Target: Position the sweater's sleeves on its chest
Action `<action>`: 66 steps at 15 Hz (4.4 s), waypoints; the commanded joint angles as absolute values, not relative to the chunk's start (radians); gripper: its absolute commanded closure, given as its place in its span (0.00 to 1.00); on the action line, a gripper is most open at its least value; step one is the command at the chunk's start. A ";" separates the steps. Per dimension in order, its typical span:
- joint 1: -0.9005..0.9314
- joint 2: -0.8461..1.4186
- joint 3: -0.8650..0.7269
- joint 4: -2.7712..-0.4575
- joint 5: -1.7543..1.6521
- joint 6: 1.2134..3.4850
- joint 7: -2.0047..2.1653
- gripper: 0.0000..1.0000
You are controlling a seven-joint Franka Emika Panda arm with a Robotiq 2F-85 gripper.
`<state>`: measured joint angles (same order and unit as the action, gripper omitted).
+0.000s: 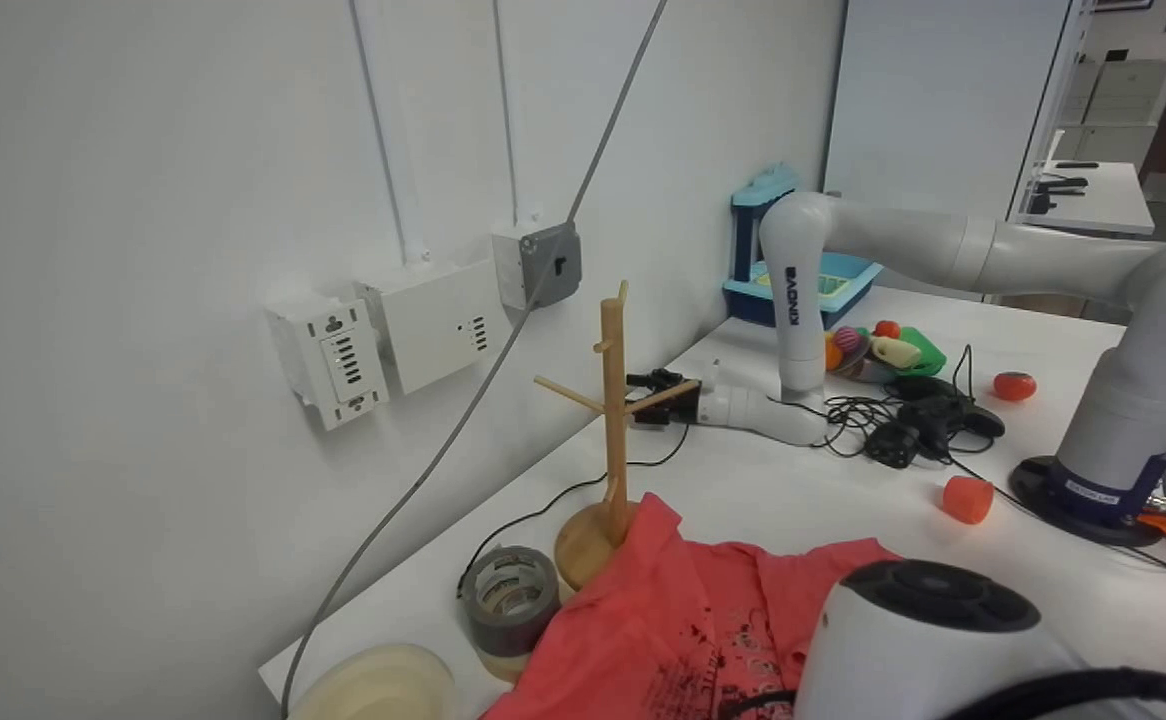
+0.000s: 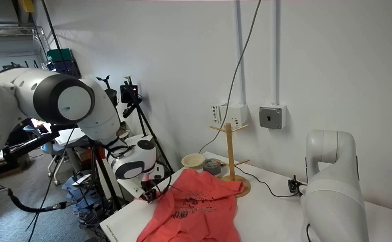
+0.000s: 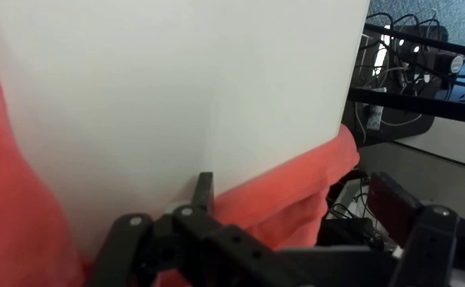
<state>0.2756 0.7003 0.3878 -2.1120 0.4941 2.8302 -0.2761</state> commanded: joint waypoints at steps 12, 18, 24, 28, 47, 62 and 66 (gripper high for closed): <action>0.221 0.572 0.399 -2.133 0.243 2.484 -0.138 0.00; 0.212 0.518 0.414 -2.129 0.274 2.452 -0.248 0.00; 0.211 0.563 0.453 -2.135 0.273 2.689 -0.331 0.00; 0.225 0.614 0.443 -2.157 0.224 2.803 -0.313 0.00; 0.347 0.656 0.310 -2.190 -0.072 2.916 -0.162 0.00; 0.425 0.694 0.233 -2.135 -0.176 2.962 -0.166 0.00; 0.433 0.717 0.217 -2.112 -0.189 2.963 -0.165 0.08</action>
<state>0.4159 0.6918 0.2418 -2.1409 -0.1544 2.9470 -0.1848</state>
